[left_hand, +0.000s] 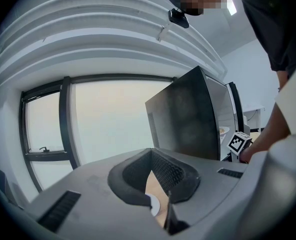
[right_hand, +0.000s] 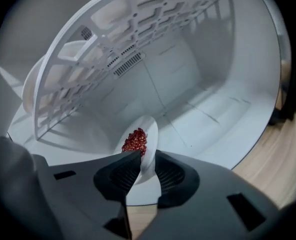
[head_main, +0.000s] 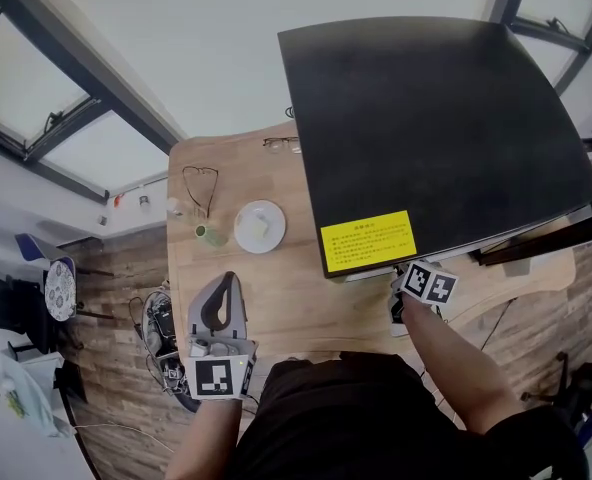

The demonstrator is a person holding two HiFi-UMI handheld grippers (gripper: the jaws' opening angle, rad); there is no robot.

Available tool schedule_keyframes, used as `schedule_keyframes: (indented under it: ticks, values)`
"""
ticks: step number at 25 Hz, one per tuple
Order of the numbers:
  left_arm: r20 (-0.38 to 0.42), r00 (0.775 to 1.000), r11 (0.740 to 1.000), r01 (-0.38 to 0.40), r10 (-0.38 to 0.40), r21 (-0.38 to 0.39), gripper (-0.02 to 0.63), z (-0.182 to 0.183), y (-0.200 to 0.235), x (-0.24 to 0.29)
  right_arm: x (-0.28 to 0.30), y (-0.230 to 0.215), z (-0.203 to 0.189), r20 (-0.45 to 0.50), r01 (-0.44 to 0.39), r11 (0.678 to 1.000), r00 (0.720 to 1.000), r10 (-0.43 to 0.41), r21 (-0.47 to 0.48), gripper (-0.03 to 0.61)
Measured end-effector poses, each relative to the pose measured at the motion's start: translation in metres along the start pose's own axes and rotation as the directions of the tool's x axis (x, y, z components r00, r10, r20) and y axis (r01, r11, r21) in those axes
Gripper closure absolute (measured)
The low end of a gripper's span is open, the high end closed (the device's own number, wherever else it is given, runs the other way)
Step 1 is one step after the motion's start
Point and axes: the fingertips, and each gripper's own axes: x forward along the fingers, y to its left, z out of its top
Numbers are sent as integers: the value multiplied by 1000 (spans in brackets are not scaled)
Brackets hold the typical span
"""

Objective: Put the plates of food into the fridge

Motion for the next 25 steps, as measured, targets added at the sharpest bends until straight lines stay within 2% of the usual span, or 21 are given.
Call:
schedule_keyframes:
  ticks: [5,7,9,13,18,21,25]
  values:
    - [14,1000,999,27,-27,21,609,5,-3,6,9,-2,6,-35,91,977,994,-99,-194,446]
    - [12,999,999,36,-37,25,609,5,-4,6,12,-3,8,-33,124,962,990,-136,-243,437]
    - [4,999,999,37,-37,-4,609,5,-7,5,12,-6,7,-38,154,949,985,-171,-275,433]
    - [2,999,999,47,-48,11,609,5,-6,4,13,-14,-2,-67,178,944,977,-204,-278,433]
    - [12,998,998,63,-63,23,609,15,-7,7,6,-13,11,8,216,923,974,-225,-319,433]
    - [25,997,997,76,-77,13,609,20,-9,8,-3,-13,16,33,229,922,973,-230,-312,433]
    - [47,993,994,106,-108,39,609,21,-12,10,-19,-11,24,86,220,927,975,-204,-304,433]
